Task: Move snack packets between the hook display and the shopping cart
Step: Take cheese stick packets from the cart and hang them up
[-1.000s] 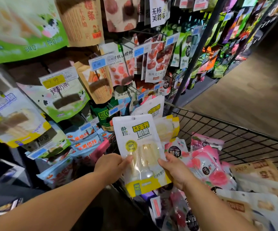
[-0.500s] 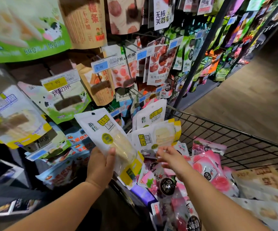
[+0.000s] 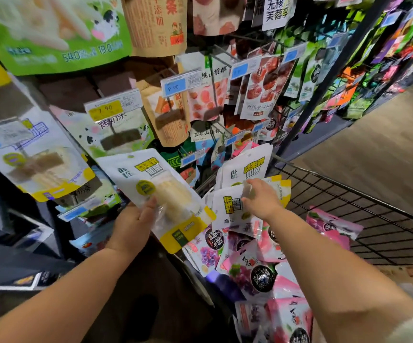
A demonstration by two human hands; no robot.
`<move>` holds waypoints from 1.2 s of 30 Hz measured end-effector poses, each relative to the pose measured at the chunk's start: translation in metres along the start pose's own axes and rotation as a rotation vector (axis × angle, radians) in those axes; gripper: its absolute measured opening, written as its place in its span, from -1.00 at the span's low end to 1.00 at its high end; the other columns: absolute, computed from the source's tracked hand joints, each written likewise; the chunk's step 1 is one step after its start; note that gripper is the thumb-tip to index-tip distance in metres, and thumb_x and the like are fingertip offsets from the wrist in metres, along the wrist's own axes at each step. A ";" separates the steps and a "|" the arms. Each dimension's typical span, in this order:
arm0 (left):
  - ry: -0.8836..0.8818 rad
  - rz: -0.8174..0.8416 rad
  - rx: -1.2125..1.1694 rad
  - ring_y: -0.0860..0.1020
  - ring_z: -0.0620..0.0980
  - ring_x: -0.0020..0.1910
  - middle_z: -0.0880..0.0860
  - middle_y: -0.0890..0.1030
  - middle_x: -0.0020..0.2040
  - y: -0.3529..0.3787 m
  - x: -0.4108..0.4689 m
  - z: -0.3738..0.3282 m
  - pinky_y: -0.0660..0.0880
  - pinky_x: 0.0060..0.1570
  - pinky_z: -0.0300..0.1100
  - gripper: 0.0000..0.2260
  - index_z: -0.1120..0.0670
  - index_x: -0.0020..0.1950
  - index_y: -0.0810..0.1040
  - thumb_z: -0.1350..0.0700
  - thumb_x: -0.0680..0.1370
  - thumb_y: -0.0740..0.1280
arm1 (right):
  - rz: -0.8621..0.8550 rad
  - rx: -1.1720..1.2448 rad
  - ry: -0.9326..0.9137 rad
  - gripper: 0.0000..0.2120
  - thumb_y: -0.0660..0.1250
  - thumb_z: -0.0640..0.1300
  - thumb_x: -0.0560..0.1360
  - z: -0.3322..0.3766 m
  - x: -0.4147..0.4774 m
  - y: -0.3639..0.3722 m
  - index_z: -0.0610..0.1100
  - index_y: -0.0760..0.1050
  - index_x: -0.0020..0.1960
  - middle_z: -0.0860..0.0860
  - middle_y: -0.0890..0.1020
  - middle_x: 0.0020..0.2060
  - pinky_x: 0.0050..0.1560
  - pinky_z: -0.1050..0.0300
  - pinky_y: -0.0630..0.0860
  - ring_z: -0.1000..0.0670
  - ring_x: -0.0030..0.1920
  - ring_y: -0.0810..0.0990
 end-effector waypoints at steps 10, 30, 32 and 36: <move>-0.078 -0.004 0.059 0.59 0.09 -0.02 0.18 0.62 -0.18 0.008 -0.003 0.017 0.39 -0.13 -0.11 -0.44 0.26 -0.15 0.60 -0.21 0.43 0.10 | -0.051 -0.164 0.026 -0.56 0.25 -0.19 0.50 0.005 0.007 -0.009 -0.12 0.35 0.37 -0.09 0.36 0.35 0.34 -0.06 0.34 -0.14 0.37 0.35; -0.090 0.021 0.017 0.50 -0.02 0.06 0.03 0.59 -0.01 0.002 -0.001 0.011 0.31 0.04 -0.21 -0.84 0.04 0.02 0.56 0.14 0.64 0.18 | -0.005 -0.482 0.088 -0.73 0.29 -0.13 0.51 -0.042 -0.025 0.010 0.24 0.59 0.02 0.05 0.58 -0.10 0.04 0.00 0.12 -0.05 0.14 0.43; -0.102 0.002 0.007 0.49 0.00 0.05 0.06 0.57 -0.02 -0.002 -0.002 0.005 0.28 0.02 -0.24 -0.81 0.14 0.08 0.59 0.14 0.63 0.19 | -0.057 -0.411 0.076 -0.84 0.35 0.00 0.52 -0.039 -0.032 0.003 0.27 0.60 -0.03 0.13 0.63 -0.13 0.06 0.04 0.09 0.02 0.11 0.49; -0.107 0.016 -0.067 0.50 0.05 -0.09 0.07 0.59 -0.13 -0.006 -0.003 -0.005 0.35 -0.08 -0.16 -0.76 0.06 -0.11 0.57 -0.08 0.56 0.25 | -0.074 -0.231 0.151 -0.74 0.20 0.17 0.55 -0.030 -0.046 -0.015 0.10 0.48 -0.25 0.08 0.61 -0.26 -0.09 0.15 0.26 -0.06 -0.01 0.57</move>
Point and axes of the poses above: each hand's wrist, its own x-axis towards the middle knuckle, its own y-axis out of the palm, z = x × y, the point moved 6 cm from there along x, towards the middle knuckle
